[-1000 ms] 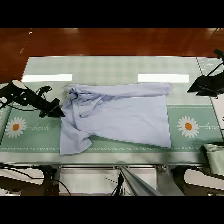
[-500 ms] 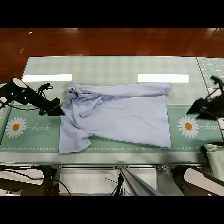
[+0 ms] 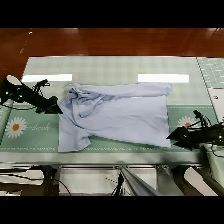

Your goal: Fold the shirts.

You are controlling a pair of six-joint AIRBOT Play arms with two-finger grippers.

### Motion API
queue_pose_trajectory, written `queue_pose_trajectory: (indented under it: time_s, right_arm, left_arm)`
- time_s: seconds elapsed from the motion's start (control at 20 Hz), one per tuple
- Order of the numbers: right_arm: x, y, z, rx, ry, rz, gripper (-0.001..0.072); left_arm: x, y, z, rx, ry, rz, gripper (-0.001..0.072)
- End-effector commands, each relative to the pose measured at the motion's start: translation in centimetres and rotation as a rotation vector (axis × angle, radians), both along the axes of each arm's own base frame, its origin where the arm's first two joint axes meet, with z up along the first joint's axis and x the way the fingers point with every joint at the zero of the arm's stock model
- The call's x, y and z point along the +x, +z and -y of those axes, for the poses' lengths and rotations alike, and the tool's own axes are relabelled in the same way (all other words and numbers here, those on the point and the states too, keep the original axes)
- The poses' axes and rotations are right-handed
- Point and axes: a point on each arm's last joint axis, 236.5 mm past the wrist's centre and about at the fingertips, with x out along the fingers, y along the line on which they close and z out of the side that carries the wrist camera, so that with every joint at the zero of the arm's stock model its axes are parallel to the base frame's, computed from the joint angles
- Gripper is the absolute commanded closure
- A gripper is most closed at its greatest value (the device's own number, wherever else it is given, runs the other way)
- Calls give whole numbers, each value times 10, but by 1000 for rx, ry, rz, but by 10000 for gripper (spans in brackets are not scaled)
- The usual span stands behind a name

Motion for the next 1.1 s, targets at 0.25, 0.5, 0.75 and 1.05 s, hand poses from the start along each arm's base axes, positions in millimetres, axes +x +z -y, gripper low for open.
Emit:
queue_pose_trajectory:
  time_s: [0.25,0.5,0.75,1.05]
  right_arm:
    - [12,-17,4,-36,-151,-14,105]
    - [5,-33,-57,59,14,-48,344]
    - [42,22,-62,77,164,91,686]
    - [143,231,-35,-65,148,739,685]
  left_arm:
    - [0,3,1,-2,-3,6,676]
    - [0,3,1,-3,-3,5,677]
    - [27,41,-6,39,6,157,678]
    - [78,263,12,19,78,770,678]
